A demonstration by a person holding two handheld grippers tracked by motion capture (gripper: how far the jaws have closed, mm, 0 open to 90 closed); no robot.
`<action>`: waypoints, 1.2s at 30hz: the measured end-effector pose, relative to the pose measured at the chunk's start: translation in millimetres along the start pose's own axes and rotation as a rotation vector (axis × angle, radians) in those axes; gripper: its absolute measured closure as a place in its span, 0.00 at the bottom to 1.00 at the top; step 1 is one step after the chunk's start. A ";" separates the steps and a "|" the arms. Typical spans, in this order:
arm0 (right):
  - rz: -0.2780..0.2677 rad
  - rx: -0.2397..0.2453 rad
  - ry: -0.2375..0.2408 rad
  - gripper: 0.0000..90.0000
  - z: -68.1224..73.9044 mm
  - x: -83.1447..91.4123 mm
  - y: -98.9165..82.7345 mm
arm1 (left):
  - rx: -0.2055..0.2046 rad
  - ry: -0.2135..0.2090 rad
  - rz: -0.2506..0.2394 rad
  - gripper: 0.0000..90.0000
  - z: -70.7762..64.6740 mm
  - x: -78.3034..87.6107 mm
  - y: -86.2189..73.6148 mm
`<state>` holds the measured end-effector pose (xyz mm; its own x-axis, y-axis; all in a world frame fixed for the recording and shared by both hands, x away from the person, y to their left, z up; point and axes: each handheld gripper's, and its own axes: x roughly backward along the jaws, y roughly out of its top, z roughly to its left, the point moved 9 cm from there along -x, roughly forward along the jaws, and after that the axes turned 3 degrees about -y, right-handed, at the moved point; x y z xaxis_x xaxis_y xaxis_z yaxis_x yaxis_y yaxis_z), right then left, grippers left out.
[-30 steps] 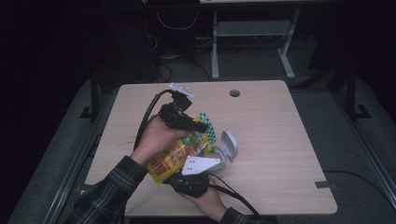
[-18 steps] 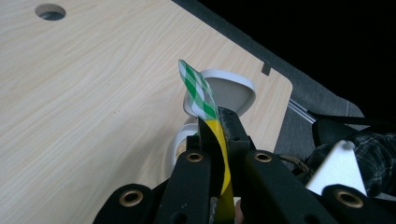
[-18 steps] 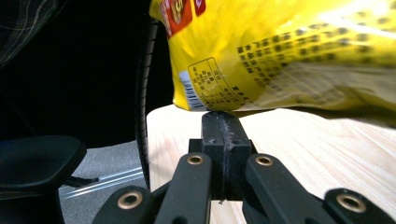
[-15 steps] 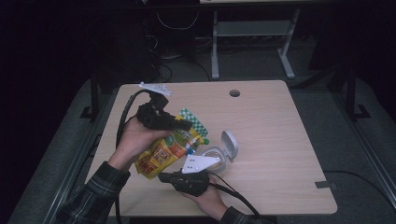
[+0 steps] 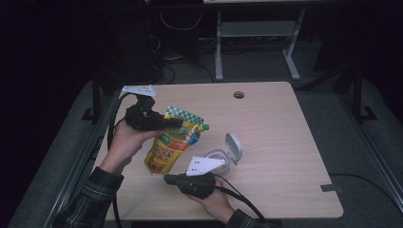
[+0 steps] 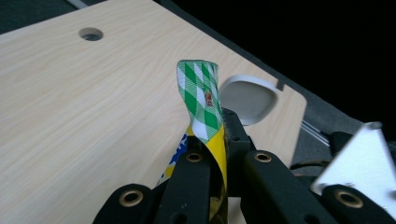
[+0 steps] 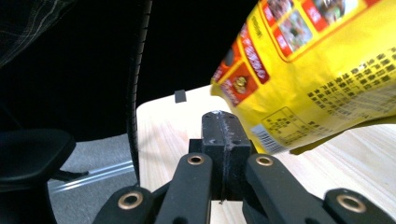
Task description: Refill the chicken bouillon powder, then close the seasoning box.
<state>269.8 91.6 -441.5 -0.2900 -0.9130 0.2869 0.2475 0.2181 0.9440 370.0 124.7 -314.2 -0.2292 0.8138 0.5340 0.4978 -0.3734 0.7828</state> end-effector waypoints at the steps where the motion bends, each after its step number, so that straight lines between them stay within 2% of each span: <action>1: 0.006 0.001 -0.003 1.00 -0.4 1.4 0.2 | 0.004 0.003 -0.001 1.00 1.6 0.3 -0.7; 8: 0.035 0.001 -0.020 1.00 -6.5 13.8 1.5 | -0.014 0.021 -0.047 1.00 17.4 -0.3 -3.0; 11: 0.048 -0.001 -0.024 1.00 -10.0 20.6 0.0 | -0.022 0.024 -0.063 1.00 22.6 -4.2 -4.2; 15: 0.061 0.000 -0.025 1.00 -13.6 29.9 -2.2 | -0.023 0.055 -0.093 1.00 33.6 -8.6 -4.1; 22: 0.078 0.010 -0.046 1.00 -24.0 47.5 -4.6 | -0.037 0.071 -0.130 1.00 50.1 -19.8 -6.8; 28: 0.089 0.003 -0.059 1.00 -33.6 60.2 -6.6 | -0.041 0.081 -0.148 1.00 58.7 -24.3 -19.2; 31: 0.092 0.004 -0.064 1.00 -37.7 66.1 -7.1 | -0.057 0.089 -0.140 1.00 60.1 -23.3 -25.8; 36: 0.103 0.003 -0.071 1.00 -43.6 73.8 -8.7 | -0.049 0.088 -0.136 1.00 60.1 -21.5 -39.1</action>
<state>286.5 7.3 -435.6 -0.3280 -0.8592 0.3927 0.2762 0.3103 0.9096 405.7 148.5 -375.5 -0.3653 0.8171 0.4460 0.4158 -0.2854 0.8635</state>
